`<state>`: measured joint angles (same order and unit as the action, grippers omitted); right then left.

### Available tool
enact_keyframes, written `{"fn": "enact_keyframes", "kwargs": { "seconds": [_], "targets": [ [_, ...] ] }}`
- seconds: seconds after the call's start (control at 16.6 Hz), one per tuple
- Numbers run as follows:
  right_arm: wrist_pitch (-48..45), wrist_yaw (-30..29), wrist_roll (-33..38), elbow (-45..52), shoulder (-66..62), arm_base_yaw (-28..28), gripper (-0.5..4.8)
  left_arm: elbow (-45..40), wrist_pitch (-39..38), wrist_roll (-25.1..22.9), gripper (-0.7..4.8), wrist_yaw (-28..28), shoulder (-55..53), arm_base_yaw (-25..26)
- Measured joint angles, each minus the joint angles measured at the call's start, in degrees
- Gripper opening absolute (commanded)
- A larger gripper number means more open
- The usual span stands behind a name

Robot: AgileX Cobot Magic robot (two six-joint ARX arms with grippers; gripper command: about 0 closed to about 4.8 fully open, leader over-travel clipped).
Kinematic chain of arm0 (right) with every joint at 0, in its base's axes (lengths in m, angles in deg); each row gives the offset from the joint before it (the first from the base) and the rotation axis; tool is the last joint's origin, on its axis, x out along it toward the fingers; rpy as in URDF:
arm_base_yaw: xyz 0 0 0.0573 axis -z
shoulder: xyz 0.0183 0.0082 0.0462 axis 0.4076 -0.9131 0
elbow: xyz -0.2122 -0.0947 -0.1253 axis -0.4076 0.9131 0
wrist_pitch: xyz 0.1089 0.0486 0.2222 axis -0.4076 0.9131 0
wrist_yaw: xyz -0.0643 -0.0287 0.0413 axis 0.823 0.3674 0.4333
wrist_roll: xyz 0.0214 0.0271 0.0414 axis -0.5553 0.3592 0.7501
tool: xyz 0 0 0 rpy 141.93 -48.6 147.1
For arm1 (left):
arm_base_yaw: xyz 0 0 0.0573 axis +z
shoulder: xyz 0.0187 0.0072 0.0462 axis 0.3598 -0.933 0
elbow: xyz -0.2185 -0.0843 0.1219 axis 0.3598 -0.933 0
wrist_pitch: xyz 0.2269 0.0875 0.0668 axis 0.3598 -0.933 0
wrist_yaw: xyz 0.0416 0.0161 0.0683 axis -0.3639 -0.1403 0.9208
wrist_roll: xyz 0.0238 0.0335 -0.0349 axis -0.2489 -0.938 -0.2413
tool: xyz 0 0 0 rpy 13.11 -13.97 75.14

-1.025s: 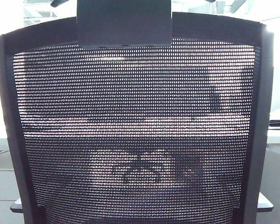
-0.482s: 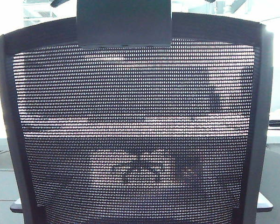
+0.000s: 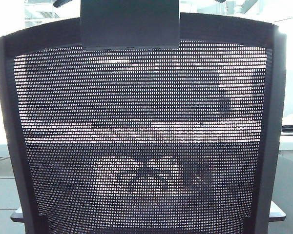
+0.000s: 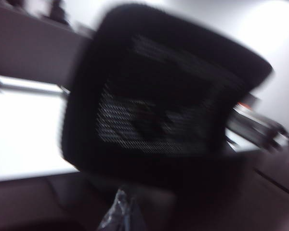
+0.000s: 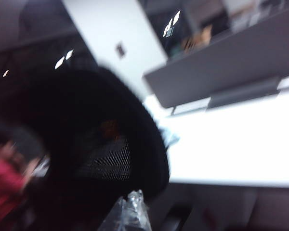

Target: Push the black chair under the table.

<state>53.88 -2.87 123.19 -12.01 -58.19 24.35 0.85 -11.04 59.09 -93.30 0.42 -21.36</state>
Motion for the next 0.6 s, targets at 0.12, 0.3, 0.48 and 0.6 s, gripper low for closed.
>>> {"fn": "enact_keyframes", "kwargs": {
  "seconds": [0.12,0.3,0.48,0.6],
  "targets": [
    [3.9,-8.1,0.2,0.0,-1.4,0.0,-0.06,0.0,-2.4,0.6,-0.06,-12.9,-1.6,0.0],
    [5.6,-14.1,0.4,-0.1,-5.6,-2.3,-0.06,0.0,-3.9,1.1,-0.06,-27.0,-6.6,-0.1],
    [5.3,-16.9,0.4,-0.3,-12.2,-11.3,-0.05,0.0,-8.1,1.6,-0.06,-32.7,-14.8,-0.1],
    [5.6,-17.5,0.2,-0.3,-16.7,-19.6,-0.05,-0.1,-9.7,1.3,-0.06,-35.6,-21.0,-0.1]
  ]
}}
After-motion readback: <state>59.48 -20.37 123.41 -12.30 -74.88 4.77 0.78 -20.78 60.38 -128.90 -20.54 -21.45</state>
